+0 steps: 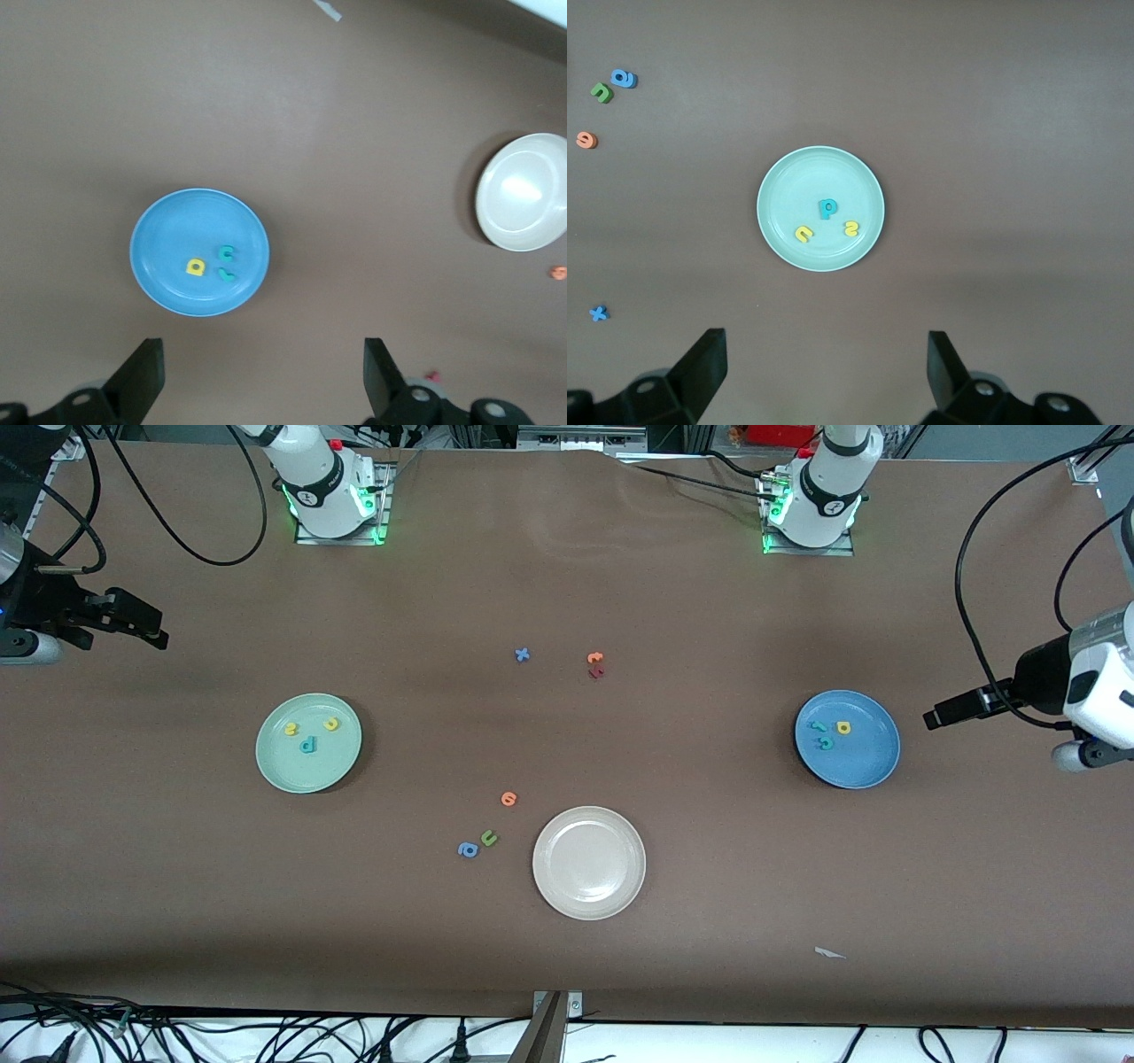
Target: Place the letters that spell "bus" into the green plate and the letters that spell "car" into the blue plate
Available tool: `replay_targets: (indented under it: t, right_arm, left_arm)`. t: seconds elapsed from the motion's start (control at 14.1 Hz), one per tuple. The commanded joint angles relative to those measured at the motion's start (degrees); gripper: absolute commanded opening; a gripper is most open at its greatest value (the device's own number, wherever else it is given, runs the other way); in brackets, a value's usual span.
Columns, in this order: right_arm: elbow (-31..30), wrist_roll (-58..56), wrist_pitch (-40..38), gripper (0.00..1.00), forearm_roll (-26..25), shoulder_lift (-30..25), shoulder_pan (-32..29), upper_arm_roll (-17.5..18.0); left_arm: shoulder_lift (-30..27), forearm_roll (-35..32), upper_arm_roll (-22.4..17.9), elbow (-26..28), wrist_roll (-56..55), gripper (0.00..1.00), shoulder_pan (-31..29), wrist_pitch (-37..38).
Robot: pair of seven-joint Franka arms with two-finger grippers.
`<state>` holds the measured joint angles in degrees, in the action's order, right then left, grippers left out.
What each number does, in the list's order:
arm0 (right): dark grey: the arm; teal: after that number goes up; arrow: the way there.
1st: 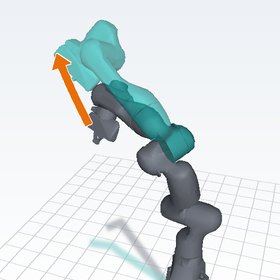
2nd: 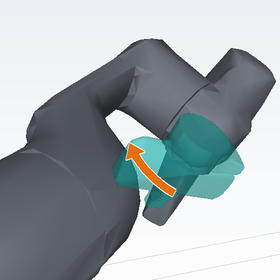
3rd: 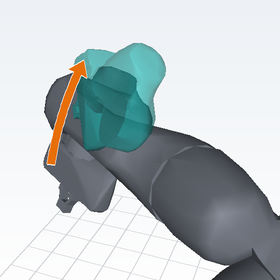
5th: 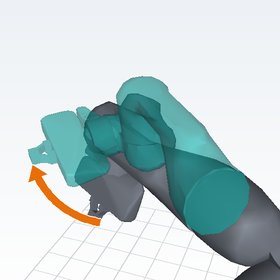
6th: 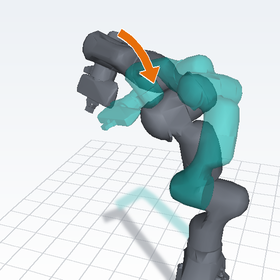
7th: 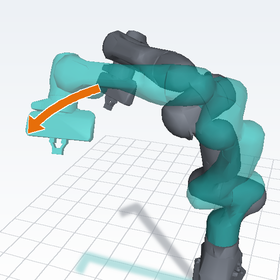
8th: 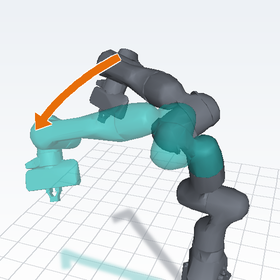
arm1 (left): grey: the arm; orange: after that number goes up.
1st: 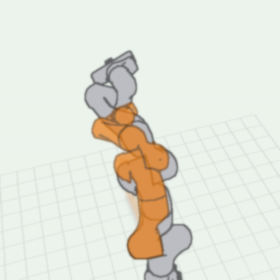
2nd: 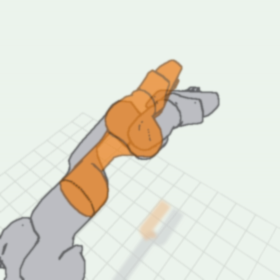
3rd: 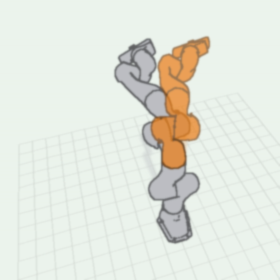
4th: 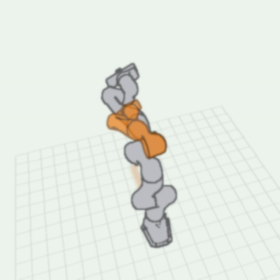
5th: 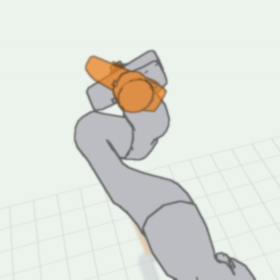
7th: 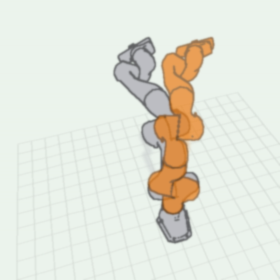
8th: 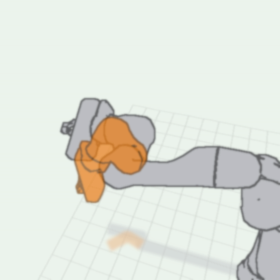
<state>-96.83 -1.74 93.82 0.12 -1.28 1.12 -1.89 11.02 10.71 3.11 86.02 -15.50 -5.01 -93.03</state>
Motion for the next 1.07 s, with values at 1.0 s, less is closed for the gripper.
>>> replay_targets:
  t: [1.0]
  right_arm:
    - [0.06, 0.94, -0.92, 1.00, 0.05, -0.75, -0.24, 0.13]
  left_arm:
    - [-4.43, -14.84, -0.12, 5.39, 6.36, 1.00, 2.64, -5.15]
